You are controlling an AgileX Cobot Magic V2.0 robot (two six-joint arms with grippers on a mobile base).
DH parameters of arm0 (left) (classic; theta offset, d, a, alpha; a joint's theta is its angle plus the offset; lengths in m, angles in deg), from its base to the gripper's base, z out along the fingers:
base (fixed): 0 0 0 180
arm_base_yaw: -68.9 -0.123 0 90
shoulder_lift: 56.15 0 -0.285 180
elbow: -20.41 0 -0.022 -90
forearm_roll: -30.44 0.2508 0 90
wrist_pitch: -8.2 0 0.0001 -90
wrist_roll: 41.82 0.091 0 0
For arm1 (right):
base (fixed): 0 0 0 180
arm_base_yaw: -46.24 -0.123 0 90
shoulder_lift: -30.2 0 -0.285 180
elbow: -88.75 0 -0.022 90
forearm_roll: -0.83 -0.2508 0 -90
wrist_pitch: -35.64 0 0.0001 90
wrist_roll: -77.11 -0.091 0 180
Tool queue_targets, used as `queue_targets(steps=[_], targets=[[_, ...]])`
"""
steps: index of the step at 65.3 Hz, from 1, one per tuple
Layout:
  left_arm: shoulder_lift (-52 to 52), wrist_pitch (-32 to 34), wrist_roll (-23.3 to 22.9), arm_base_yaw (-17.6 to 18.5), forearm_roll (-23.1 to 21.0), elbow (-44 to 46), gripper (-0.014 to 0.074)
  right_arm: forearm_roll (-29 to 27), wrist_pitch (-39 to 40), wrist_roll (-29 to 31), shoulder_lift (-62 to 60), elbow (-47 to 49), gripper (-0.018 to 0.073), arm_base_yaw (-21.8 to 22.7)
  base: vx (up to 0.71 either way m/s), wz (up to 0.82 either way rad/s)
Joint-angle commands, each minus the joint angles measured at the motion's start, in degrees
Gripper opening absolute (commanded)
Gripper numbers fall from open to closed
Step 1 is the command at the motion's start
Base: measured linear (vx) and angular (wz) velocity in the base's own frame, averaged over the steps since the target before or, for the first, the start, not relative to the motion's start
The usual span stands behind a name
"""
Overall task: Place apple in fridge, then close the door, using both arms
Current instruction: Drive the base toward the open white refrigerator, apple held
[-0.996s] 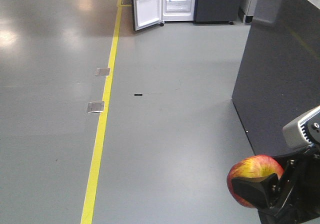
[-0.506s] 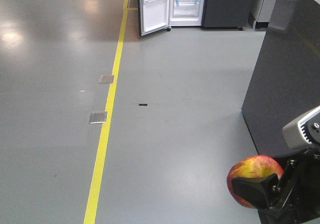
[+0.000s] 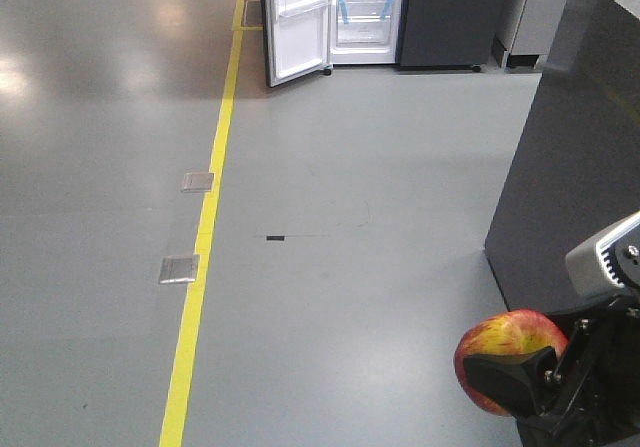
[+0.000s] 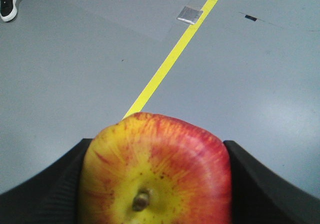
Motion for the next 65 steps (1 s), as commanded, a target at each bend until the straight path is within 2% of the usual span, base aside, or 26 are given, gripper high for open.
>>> queue_targets(steps=[1, 65], targets=[[-0.8, 4.2, -0.2, 0.3, -0.4, -1.6, -0.0006, -1.0, 3.4, 0.4, -0.5, 1.7, 0.0223, -0.1, 0.33, -0.04], [-0.8, 4.2, -0.2, 0.3, -0.4, -1.6, -0.0006, -1.0, 3.4, 0.4, -0.5, 1.7, 0.0223, -0.1, 0.33, 0.01]])
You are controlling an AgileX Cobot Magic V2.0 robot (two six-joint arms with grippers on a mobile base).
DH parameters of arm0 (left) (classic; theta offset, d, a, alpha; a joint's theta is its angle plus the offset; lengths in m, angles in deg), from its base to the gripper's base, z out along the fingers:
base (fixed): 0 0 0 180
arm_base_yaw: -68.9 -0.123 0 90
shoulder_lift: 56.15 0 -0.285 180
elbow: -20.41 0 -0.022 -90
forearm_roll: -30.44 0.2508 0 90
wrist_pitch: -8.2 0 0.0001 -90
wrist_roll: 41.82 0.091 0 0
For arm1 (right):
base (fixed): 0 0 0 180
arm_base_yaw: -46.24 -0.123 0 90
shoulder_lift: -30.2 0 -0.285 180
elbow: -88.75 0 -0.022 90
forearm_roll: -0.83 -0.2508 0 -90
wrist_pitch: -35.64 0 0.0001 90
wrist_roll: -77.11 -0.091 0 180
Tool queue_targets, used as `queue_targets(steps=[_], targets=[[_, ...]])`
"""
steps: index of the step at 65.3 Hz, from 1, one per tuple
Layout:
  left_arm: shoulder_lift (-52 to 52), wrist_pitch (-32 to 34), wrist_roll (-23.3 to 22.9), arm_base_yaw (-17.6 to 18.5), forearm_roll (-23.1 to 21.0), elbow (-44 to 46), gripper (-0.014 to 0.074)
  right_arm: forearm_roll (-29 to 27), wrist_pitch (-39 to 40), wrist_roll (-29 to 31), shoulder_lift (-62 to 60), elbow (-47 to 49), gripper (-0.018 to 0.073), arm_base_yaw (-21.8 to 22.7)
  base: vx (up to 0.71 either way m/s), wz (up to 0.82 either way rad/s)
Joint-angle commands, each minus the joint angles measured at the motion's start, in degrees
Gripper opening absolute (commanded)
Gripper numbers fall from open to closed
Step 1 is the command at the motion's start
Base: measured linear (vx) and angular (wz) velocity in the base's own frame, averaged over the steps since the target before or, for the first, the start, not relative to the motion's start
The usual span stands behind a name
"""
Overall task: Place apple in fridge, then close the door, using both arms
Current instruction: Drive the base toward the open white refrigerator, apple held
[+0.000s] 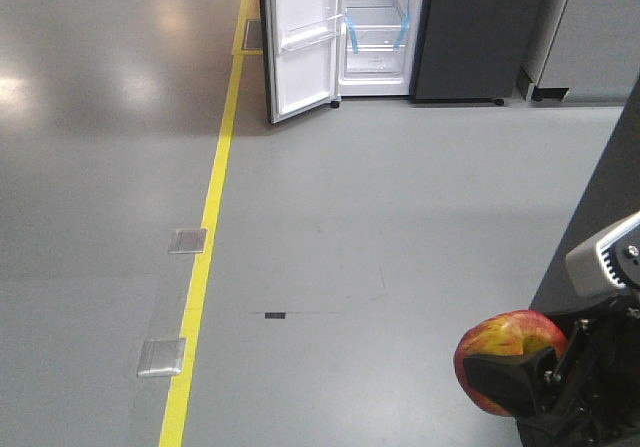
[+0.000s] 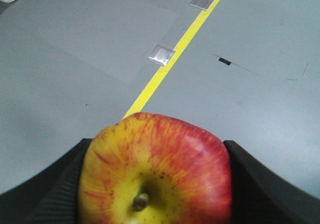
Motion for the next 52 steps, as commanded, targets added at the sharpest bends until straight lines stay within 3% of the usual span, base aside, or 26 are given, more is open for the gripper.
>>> queue_targets(steps=[1, 52], targets=[[-0.8, 4.2, -0.2, 0.3, -0.4, -1.6, -0.0006, -1.0, 3.4, 0.4, -0.5, 1.7, 0.0223, -0.1, 0.34, 0.01], [-0.8, 4.2, -0.2, 0.3, -0.4, -1.6, -0.0006, -1.0, 3.4, 0.4, -0.5, 1.7, 0.0223, -0.1, 0.35, 0.0]])
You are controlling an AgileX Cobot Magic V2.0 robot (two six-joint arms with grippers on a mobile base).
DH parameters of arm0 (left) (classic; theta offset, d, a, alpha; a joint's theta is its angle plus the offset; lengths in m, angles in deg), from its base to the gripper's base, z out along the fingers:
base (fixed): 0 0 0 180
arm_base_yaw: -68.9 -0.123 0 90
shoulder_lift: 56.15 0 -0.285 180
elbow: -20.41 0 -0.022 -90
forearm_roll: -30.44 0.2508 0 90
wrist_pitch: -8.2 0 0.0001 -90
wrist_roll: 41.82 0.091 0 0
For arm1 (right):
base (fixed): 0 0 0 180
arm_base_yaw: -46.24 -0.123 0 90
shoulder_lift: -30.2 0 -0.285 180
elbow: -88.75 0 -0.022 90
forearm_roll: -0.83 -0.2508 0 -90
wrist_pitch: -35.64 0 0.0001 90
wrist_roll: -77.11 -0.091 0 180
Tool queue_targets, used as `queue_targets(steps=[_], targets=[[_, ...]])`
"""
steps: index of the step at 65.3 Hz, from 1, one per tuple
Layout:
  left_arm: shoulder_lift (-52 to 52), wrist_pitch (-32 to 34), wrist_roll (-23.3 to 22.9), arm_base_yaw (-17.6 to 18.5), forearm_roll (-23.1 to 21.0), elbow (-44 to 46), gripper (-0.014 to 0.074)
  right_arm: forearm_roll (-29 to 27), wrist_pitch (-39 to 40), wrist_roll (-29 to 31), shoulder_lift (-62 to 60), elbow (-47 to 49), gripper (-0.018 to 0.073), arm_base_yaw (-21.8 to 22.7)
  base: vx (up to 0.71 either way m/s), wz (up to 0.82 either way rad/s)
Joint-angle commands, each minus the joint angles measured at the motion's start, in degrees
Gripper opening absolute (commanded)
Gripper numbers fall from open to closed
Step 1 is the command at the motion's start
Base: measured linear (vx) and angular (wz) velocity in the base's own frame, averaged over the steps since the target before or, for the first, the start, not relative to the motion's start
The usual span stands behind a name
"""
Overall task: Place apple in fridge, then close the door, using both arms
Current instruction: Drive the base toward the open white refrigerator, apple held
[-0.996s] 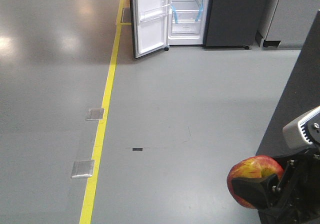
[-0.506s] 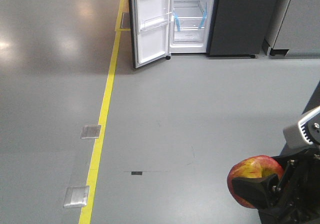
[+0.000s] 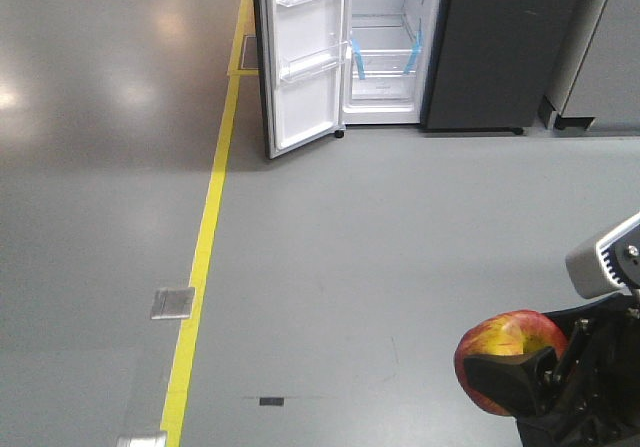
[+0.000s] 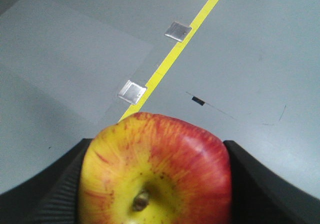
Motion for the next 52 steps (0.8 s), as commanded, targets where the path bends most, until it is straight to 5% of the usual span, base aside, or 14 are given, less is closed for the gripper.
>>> queue_targets(steps=[1, 52], targets=[[-0.8, 4.2, -0.2, 0.3, -0.4, -1.6, -0.0006, -1.0, 3.4, 0.4, -0.5, 1.7, 0.0223, -0.1, 0.35, 0.03], [-0.8, 4.2, -0.2, 0.3, -0.4, -1.6, -0.0006, -1.0, 3.4, 0.4, -0.5, 1.7, 0.0223, -0.1, 0.33, 0.03]])
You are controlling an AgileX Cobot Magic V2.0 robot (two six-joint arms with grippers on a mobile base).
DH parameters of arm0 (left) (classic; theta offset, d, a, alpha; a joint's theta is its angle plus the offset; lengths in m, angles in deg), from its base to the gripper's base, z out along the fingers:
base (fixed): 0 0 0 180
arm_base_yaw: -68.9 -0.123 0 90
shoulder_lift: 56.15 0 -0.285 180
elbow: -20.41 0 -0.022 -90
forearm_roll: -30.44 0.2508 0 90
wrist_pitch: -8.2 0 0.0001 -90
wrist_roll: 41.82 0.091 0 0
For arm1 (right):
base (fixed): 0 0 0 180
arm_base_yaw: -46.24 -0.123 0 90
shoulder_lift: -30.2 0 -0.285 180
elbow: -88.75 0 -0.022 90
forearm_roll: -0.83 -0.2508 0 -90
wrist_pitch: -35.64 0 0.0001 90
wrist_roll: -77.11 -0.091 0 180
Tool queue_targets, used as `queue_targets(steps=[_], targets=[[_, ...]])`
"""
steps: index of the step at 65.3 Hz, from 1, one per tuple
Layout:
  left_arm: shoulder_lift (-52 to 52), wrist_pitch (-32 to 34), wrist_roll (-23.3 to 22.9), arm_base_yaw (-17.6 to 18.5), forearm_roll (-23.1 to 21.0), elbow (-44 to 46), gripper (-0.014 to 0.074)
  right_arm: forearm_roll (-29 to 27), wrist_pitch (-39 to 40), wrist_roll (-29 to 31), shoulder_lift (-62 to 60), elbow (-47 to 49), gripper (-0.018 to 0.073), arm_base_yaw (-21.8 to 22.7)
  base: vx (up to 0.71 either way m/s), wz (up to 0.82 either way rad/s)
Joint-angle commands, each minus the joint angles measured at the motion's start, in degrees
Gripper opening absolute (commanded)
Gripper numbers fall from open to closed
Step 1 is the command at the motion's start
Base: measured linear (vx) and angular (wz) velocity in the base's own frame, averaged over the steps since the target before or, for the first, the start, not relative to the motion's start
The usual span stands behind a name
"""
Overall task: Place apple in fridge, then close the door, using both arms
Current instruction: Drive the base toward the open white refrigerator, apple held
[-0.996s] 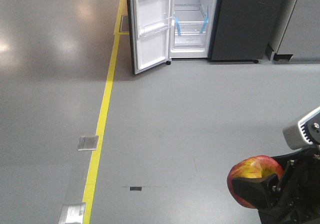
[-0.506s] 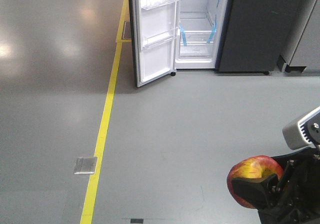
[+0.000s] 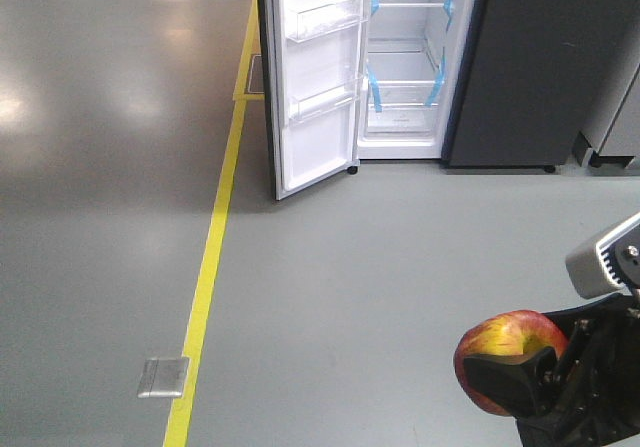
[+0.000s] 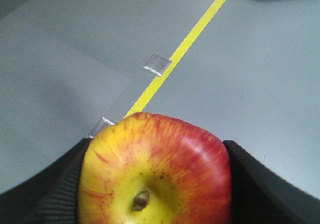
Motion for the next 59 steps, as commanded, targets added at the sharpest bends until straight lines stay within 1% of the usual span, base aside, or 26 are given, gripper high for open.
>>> queue_targets(steps=[1, 59], targets=[[-0.8, 4.2, -0.2, 0.3, -0.4, -1.6, -0.0006, -1.0, 3.4, 0.4, -0.5, 1.7, 0.0223, -0.1, 0.33, -0.01], [-0.8, 4.2, -0.2, 0.3, -0.4, -1.6, -0.0006, -1.0, 3.4, 0.4, -0.5, 1.7, 0.0223, -0.1, 0.3, 0.0]])
